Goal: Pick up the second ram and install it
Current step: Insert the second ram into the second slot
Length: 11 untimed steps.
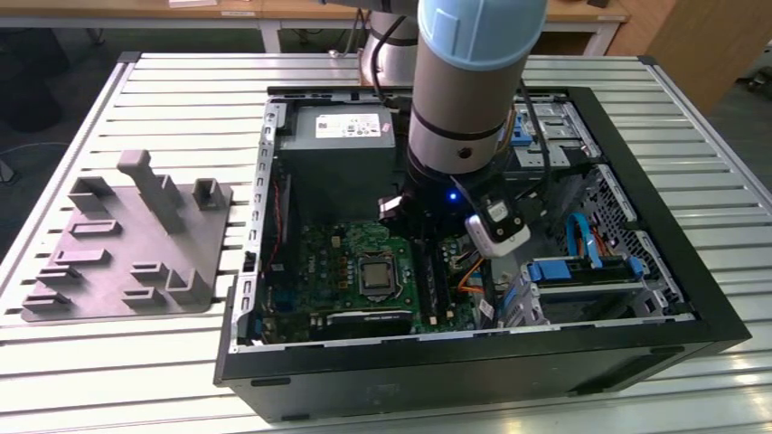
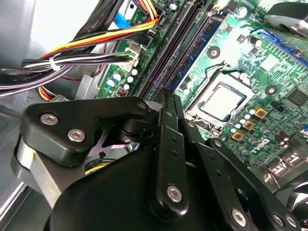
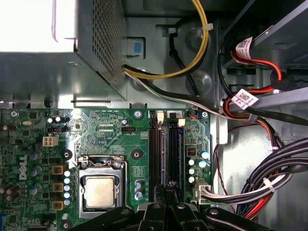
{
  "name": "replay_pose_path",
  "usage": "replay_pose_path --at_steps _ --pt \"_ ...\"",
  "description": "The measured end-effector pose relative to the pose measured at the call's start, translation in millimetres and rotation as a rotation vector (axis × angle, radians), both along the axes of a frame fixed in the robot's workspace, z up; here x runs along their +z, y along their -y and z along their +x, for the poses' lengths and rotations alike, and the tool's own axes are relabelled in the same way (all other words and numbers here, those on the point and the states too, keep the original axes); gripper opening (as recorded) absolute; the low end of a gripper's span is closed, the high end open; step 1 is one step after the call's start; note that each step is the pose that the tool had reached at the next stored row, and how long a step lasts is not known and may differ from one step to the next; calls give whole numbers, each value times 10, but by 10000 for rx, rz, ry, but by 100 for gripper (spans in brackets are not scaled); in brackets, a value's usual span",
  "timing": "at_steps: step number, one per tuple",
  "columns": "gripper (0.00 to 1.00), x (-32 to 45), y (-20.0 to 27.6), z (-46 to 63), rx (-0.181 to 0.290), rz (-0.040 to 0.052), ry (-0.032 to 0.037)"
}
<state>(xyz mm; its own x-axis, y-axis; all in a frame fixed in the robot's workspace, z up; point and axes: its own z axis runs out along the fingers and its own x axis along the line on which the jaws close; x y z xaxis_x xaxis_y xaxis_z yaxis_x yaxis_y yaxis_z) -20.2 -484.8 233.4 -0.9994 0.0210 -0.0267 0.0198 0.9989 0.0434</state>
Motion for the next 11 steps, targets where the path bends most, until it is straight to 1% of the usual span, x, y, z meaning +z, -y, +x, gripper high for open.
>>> replay_pose_path --at_steps 11 --pt "11 -48 -3 -4 0 0 0"
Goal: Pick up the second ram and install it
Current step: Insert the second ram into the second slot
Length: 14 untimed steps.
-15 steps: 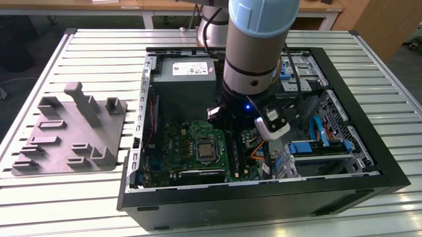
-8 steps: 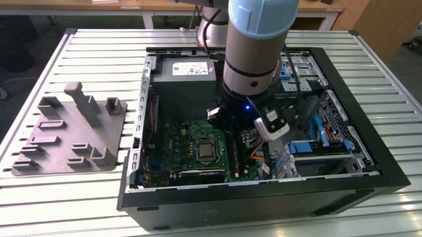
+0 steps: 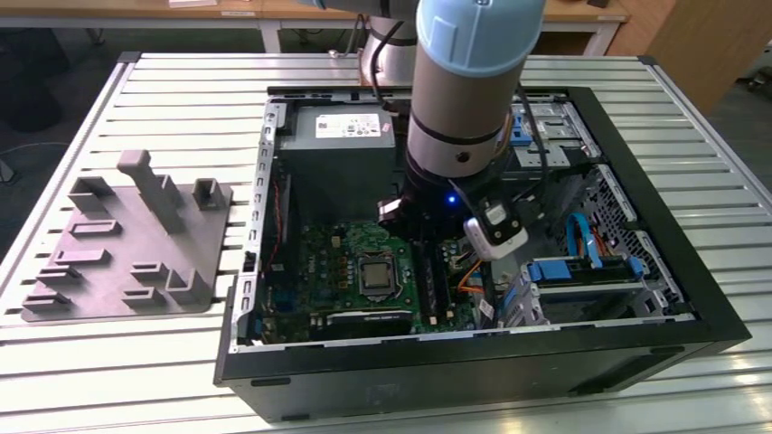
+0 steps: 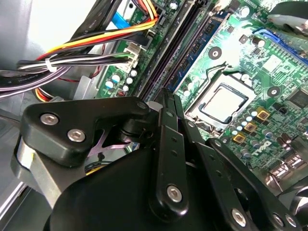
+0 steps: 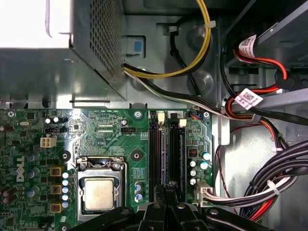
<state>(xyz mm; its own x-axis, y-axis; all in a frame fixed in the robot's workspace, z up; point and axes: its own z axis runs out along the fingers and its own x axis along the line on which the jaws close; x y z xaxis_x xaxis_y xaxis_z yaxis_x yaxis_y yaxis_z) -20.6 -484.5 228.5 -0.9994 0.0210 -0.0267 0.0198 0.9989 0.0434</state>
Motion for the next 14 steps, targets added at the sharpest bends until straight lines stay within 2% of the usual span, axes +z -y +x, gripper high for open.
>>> replay_pose_path --at_steps 14 --pt "11 -26 -6 -14 -12 -1 -1"
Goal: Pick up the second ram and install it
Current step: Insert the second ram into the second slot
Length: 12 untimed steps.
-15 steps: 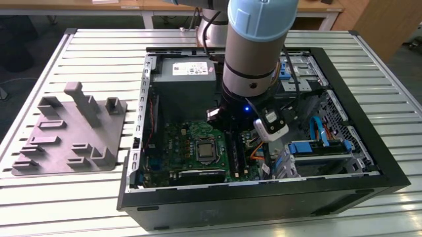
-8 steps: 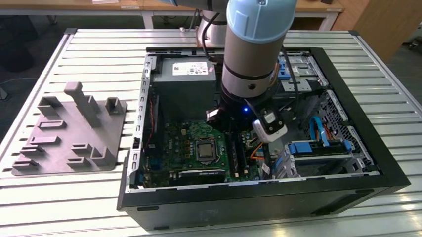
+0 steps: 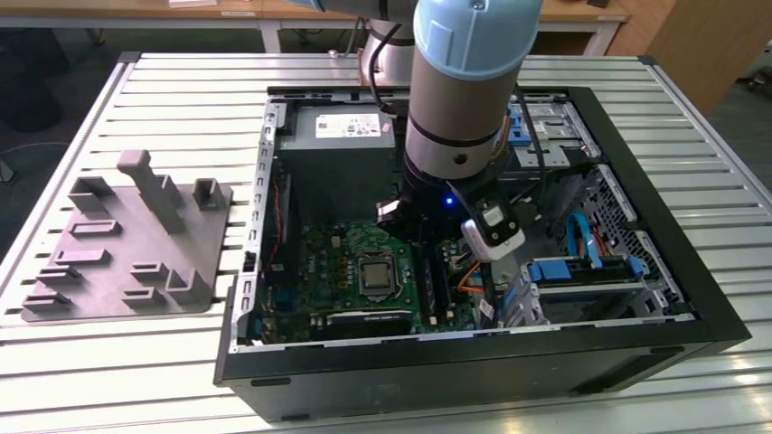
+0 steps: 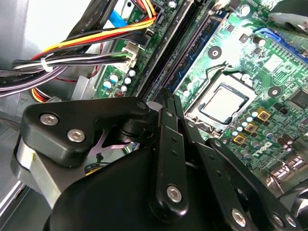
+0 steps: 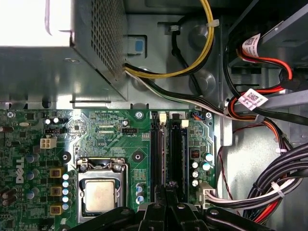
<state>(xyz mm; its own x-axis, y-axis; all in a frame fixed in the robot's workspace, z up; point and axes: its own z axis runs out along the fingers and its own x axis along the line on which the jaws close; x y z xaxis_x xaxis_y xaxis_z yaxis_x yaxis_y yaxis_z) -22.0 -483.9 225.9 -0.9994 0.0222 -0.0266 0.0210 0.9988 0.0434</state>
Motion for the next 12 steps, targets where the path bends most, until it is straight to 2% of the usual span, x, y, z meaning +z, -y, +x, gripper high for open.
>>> replay_pose_path --at_steps 12 --pt "11 -6 2 0 -125 3 1"
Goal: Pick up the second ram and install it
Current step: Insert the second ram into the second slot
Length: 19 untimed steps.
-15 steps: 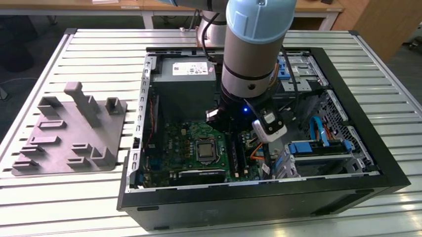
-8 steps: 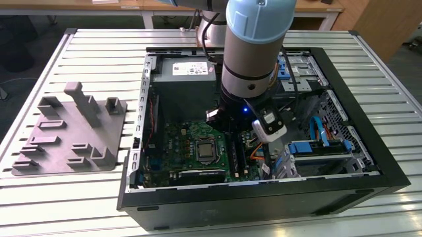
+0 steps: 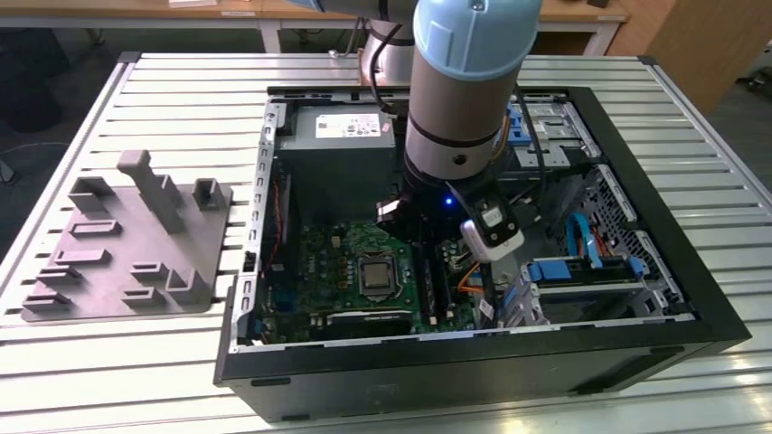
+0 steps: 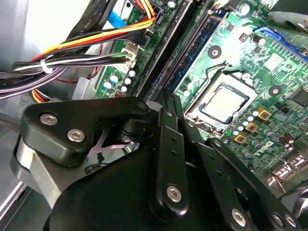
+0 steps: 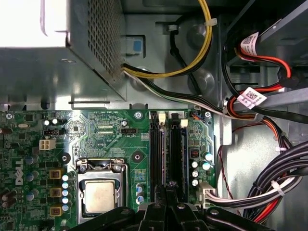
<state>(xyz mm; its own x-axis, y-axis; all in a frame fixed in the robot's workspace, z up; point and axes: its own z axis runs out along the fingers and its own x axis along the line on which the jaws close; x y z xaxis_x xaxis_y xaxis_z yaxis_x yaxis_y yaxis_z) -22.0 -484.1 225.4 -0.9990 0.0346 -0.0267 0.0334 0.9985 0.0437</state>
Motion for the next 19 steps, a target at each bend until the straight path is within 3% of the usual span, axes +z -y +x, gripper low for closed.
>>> replay_pose_path --at_steps 19 --pt "11 -19 6 0 -114 -4 -1"
